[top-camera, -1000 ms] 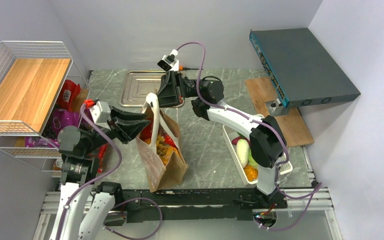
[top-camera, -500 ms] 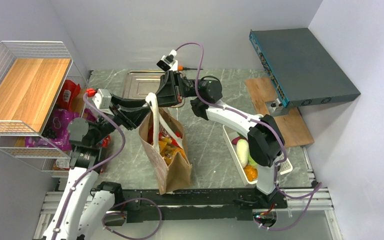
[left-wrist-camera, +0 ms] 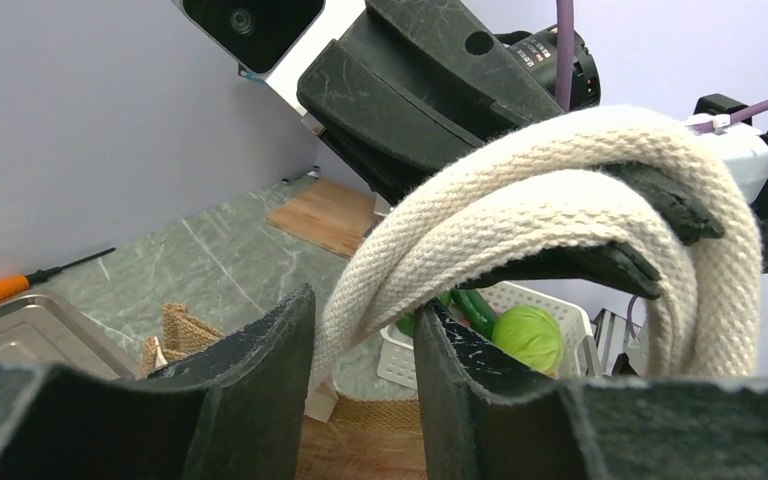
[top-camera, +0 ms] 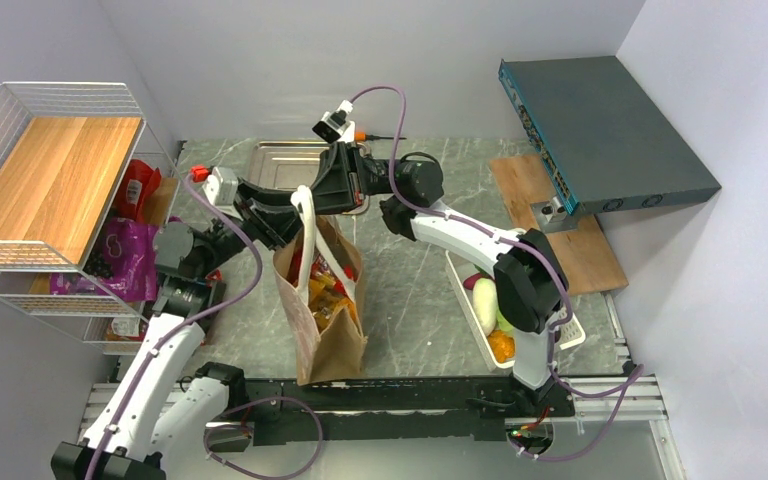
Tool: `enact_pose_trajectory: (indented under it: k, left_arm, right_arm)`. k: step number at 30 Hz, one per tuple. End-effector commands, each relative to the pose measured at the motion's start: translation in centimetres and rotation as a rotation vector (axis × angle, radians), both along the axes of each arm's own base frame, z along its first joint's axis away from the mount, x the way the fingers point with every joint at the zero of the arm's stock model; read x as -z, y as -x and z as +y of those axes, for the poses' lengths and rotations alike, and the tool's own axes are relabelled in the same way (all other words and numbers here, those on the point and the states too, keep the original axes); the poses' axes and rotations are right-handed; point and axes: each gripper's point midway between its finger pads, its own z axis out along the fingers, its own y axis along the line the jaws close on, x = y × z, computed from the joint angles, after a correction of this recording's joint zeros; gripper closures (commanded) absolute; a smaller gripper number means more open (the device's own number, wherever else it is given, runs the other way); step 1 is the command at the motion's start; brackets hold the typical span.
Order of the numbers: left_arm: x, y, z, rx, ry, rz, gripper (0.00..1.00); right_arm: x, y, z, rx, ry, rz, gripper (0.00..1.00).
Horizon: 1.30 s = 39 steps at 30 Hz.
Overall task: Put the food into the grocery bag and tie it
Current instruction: Tie the grocery bag at the center of the board.
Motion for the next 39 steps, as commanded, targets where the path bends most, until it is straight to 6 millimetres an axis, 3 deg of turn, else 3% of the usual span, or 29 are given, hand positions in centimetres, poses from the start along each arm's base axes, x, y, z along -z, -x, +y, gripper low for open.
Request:
enact_pose_trajectory:
  k: [1, 4, 5, 8, 10, 12, 15, 17, 23, 29, 39]
  left_arm:
    - [-2.1, 1.2, -0.7, 0.044, 0.011, -0.087, 0.57]
    - [-1.8, 1.2, -0.7, 0.032, -0.025, -0.075, 0.55]
    - [-1.5, 1.2, -0.5, 0.012, -0.043, -0.065, 0.49]
    - [-1.1, 0.9, 1.1, -0.104, -0.102, -0.060, 0.17]
    - [-1.0, 1.0, 2.3, -0.186, -0.149, -0.073, 0.10]
    - [-0.3, 1.2, 2.9, -0.212, -0.218, -0.076, 0.12]
    - [0.8, 2.0, 2.4, -0.157, -0.278, -0.059, 0.26]
    - [0.8, 2.6, 1.8, -0.107, -0.256, -0.058, 0.34]
    - [0.5, 2.6, 0.6, -0.036, -0.163, -0.060, 0.44]
    - [0.7, 0.8, 1.1, -0.105, -0.129, -0.035, 0.39]
    - [0.1, -0.4, 0.9, -0.114, -0.058, -0.059, 0.32]
  right_arm:
    - [-7.3, 1.3, -2.8, 0.067, -0.278, -0.041, 1.00]
    - [-7.1, 1.1, -2.6, 0.072, -0.279, -0.034, 1.00]
    - [-7.1, 1.0, -2.6, 0.074, -0.278, -0.032, 1.00]
    - [-7.0, 0.9, -2.6, 0.079, -0.280, -0.031, 1.00]
    - [-6.9, 0.9, -2.5, 0.080, -0.280, -0.034, 1.00]
    - [-6.7, 0.7, -2.4, 0.082, -0.276, -0.031, 1.00]
    - [-6.7, 0.6, -2.3, 0.079, -0.277, -0.028, 1.00]
    - [-6.7, 0.5, -2.2, 0.078, -0.277, -0.027, 1.00]
    - [-6.9, 0.6, -2.1, 0.072, -0.279, -0.031, 1.00]
    - [-6.9, 0.9, -2.4, 0.067, -0.279, -0.032, 1.00]
    - [-6.6, 0.9, -2.6, 0.034, -0.269, -0.030, 1.00]
